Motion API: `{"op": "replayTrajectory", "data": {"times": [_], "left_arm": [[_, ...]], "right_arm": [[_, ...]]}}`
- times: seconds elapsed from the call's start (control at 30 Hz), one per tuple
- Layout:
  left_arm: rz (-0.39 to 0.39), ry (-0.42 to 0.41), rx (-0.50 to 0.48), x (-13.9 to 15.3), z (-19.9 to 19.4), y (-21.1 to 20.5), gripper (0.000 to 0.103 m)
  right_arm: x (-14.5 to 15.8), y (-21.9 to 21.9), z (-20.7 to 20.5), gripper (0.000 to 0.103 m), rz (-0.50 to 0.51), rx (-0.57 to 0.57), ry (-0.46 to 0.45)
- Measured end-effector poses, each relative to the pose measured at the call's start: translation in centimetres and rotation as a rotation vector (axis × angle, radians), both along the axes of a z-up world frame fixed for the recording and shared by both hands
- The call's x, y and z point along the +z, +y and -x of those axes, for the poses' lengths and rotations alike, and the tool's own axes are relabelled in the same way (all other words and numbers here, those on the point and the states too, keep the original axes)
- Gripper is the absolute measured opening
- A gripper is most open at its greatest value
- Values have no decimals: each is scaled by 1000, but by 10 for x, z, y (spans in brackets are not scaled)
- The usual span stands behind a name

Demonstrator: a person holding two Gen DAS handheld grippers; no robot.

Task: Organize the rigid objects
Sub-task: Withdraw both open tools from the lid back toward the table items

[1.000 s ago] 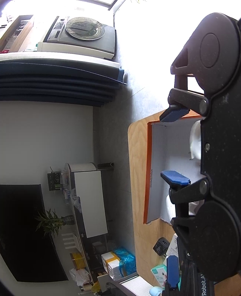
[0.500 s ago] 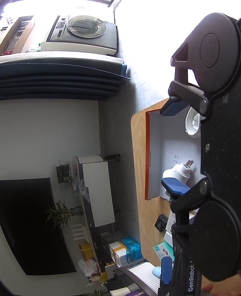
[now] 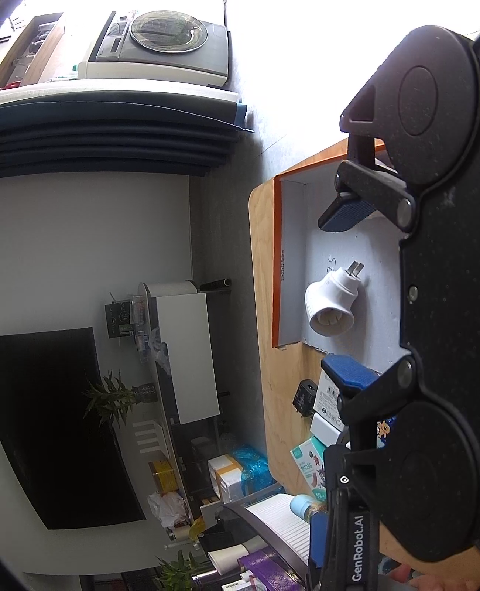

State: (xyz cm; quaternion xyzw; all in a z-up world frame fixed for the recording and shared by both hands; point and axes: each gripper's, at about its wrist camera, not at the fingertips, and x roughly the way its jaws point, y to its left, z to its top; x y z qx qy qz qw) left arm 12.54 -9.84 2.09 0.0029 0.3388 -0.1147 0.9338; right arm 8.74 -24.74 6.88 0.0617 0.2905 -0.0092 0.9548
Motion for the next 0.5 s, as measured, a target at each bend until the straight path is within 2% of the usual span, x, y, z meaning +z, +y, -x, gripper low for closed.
{"op": "replayTrajectory", "data": {"times": [0.5], "left_arm": [[17, 15, 87, -7, 10, 52, 99]], "right_arm": [[-8, 47, 1, 87, 7, 97, 30]]}}
